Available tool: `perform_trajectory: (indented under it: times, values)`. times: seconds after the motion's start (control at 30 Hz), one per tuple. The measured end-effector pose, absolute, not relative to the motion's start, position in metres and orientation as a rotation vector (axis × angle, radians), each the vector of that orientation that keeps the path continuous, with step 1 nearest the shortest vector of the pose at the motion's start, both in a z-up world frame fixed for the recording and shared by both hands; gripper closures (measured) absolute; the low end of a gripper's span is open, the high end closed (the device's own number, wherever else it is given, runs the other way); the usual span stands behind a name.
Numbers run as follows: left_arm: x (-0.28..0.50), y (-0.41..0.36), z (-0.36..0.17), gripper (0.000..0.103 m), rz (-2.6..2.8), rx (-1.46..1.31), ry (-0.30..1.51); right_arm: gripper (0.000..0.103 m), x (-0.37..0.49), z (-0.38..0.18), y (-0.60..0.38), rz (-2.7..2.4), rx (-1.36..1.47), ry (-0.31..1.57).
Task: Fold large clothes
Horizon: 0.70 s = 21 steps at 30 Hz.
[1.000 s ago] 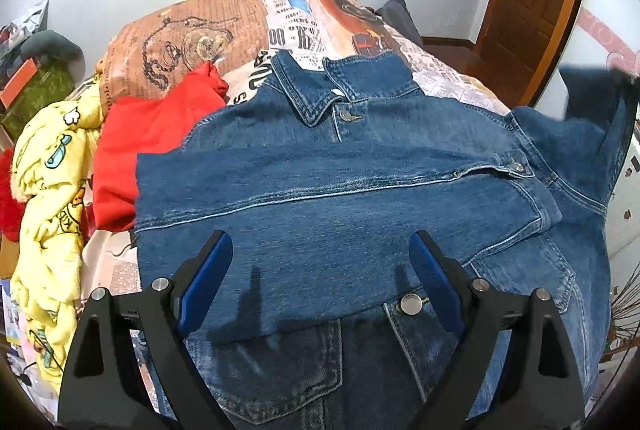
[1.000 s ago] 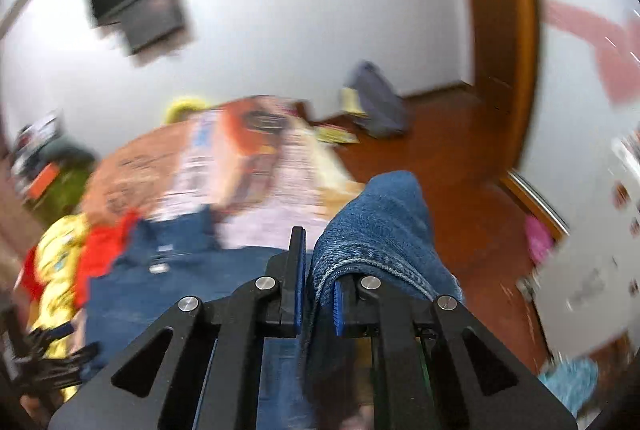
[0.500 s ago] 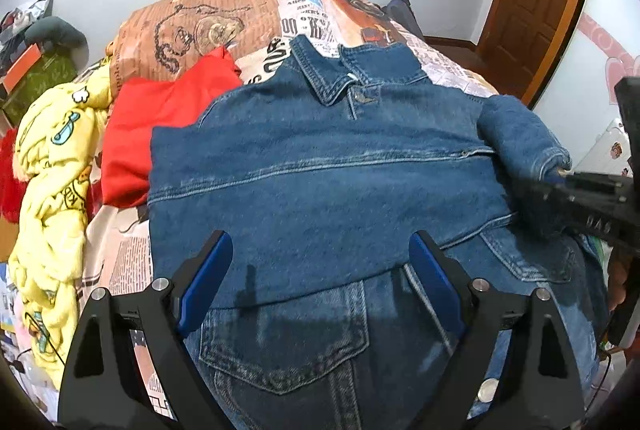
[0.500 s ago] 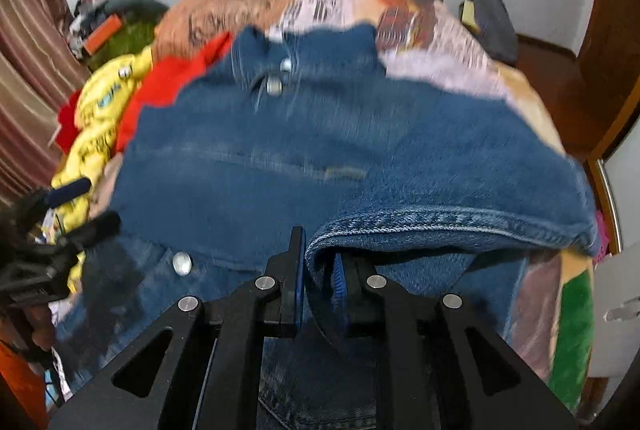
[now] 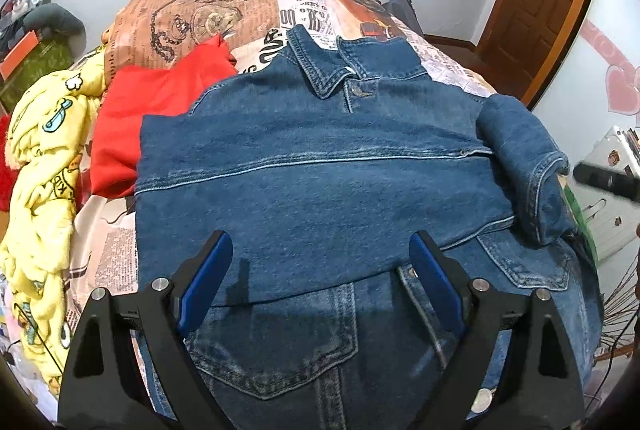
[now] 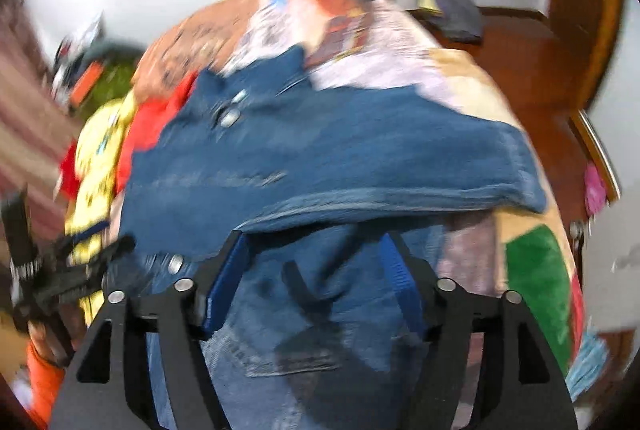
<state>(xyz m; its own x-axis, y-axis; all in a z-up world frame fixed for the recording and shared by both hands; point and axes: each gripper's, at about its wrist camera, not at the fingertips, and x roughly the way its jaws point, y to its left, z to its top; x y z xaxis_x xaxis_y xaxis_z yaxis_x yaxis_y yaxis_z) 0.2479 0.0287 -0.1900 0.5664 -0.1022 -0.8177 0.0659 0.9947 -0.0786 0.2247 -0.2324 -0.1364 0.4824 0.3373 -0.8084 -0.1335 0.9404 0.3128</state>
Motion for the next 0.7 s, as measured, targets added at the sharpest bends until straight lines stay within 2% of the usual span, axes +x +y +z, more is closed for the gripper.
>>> perform_trajectory:
  times: [0.23, 0.53, 0.63, 0.7]
  values:
    - [0.252, 0.021, -0.189, 0.013, -0.106, -0.032, 0.970, 0.036, 0.254, -0.173, -0.304, 0.106, 0.542, 1.069]
    - [0.259, 0.017, -0.195, 0.013, -0.081, -0.013, 0.996, 0.038, 0.284, -0.208, -0.329, 0.048, 0.722, 1.056]
    - [0.260, 0.015, -0.196, 0.013, -0.079, -0.007, 0.996, 0.062, 0.291, -0.206, -0.332, 0.039, 0.700, 1.042]
    - [0.260, 0.016, -0.195, 0.013, -0.078, 0.000, 0.990, 0.083, 0.295, -0.195, -0.327, 0.044, 0.640, 1.029]
